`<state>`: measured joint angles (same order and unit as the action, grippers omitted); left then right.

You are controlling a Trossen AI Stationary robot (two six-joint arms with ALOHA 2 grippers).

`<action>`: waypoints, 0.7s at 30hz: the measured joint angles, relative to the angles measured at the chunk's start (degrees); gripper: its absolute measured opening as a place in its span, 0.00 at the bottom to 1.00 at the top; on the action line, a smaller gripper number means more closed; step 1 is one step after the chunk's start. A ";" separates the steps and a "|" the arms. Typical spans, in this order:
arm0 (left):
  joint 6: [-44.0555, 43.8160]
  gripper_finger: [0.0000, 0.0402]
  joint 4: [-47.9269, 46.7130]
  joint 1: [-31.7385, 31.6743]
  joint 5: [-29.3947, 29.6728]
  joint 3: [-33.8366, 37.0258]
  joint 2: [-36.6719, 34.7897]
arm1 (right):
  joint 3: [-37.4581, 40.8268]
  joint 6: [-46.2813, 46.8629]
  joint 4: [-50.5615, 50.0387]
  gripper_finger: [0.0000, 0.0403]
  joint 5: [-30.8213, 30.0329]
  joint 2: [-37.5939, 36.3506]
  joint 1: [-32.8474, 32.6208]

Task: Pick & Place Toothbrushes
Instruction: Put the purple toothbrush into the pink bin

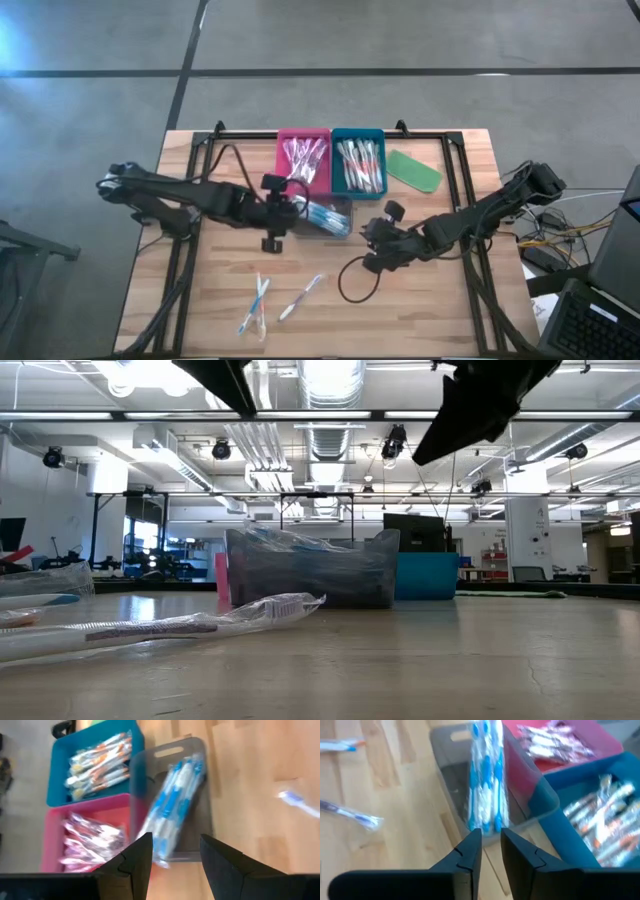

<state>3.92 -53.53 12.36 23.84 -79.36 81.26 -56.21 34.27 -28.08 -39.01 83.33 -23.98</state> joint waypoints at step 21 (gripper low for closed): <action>-22.85 0.42 34.59 12.99 -14.19 25.26 -4.83 | -0.02 -10.14 10.85 0.12 0.01 0.02 0.03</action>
<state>-18.93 -18.94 25.35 9.65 -54.11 76.43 -56.23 24.13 -17.23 -39.00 83.35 -23.94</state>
